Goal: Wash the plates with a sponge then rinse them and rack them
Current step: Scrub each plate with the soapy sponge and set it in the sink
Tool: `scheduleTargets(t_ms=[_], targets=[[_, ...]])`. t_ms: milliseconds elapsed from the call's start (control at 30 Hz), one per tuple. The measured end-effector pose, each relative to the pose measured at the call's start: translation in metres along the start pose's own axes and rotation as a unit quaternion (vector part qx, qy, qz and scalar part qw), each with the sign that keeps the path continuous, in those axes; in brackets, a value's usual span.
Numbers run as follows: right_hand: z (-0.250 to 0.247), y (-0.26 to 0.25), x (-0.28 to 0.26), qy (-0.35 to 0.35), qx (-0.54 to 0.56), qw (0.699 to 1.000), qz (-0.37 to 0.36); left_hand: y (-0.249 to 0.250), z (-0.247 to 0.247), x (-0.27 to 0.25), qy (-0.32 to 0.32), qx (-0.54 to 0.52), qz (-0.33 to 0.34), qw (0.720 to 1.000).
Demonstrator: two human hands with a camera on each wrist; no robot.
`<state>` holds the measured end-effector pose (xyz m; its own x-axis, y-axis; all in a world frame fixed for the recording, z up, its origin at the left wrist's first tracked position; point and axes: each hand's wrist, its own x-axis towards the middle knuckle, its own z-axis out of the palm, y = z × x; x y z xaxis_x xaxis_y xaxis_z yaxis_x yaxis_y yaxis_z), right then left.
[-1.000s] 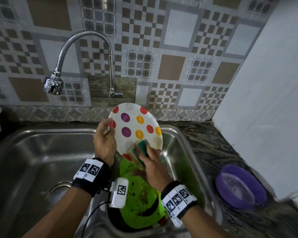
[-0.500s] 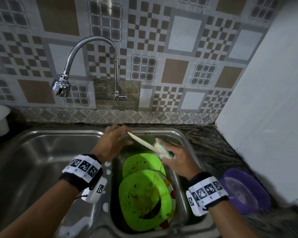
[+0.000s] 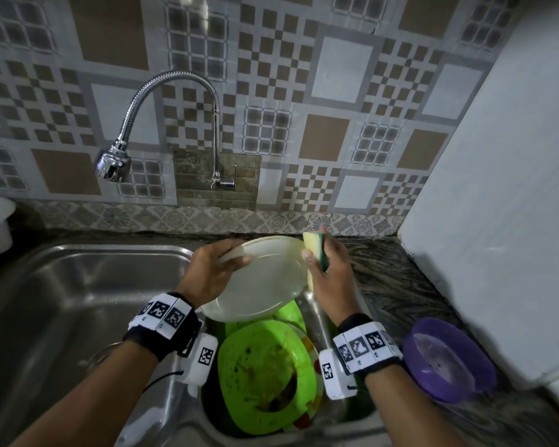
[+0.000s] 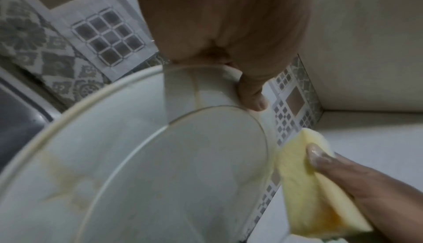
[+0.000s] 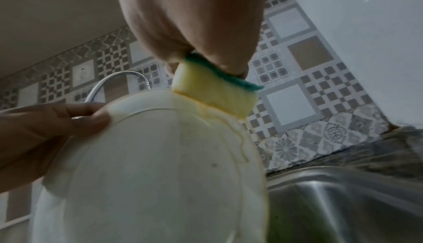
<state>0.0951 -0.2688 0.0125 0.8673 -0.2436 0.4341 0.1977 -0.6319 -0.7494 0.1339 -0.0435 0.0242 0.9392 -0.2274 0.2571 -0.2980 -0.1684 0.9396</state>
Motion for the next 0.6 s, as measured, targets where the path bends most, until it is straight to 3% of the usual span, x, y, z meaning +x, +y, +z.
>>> scheduleTargets(t_ms=[133, 267, 333, 467, 600], targets=[[0.031, -0.037, -0.006, -0.024, 0.008, 1.000, 0.001, 0.004, 0.013, -0.002, 0.016, -0.011, 0.029, 0.999], [0.054, -0.051, -0.016, -0.090, -0.028, 0.990, -0.101, 0.012, 0.018, -0.007, 0.041, -0.004, 0.064, 0.997], [0.054, -0.050, -0.010, -0.083, -0.056, 0.986, -0.132, 0.015, 0.018, -0.009, 0.058, -0.040, 0.049, 0.996], [0.037, -0.033, 0.022, -0.003, -0.027, 0.998, -0.063, 0.022, 0.008, -0.012, 0.090, -0.141, 0.000, 0.986], [0.028, -0.010, 0.020, 0.026, -0.047, 0.998, 0.020, 0.031, -0.005, -0.011, 0.137, -0.207, 0.005, 0.969]])
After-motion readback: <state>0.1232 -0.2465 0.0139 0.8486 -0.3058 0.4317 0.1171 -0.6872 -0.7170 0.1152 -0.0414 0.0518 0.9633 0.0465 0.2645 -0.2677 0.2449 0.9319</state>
